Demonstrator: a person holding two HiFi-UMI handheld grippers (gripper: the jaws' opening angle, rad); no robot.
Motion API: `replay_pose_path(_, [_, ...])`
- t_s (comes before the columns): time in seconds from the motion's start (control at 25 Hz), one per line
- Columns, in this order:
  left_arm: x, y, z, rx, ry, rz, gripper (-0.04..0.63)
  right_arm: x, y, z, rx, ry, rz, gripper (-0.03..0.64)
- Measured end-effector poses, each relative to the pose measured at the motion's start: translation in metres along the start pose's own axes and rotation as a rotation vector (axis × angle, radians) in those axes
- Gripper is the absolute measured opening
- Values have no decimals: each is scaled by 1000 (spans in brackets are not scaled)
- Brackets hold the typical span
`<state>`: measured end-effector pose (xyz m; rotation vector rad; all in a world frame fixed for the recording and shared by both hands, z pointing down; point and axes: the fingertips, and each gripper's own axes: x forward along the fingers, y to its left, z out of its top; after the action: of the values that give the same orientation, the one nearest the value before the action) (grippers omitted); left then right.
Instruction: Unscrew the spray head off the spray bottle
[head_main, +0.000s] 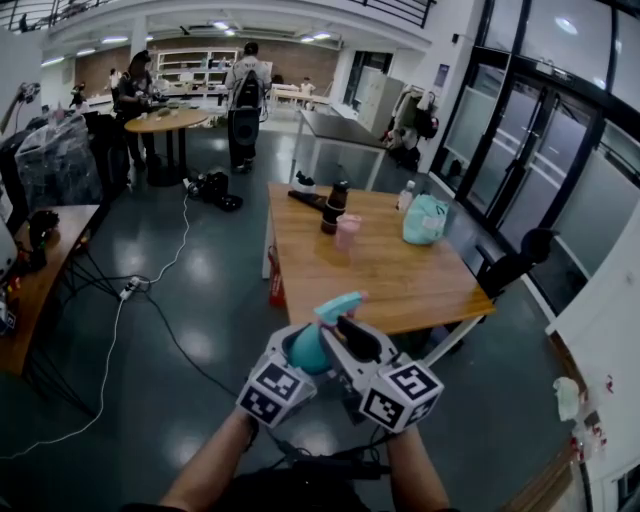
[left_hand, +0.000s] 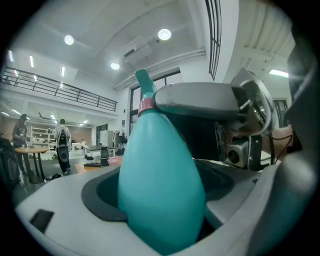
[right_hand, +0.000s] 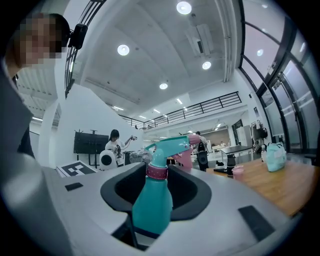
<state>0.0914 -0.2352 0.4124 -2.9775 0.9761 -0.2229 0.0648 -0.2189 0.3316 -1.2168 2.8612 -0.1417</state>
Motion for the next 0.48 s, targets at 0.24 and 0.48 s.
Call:
replay_pose_path(0.24, [-4,-10,3,3,-10,-92,423,-5,4,1,-7,-7,88,144])
replay_pose_path(0.48, [-10,-29,9,11,-29,-244,423,-20,10,5,-4,-41,232,143])
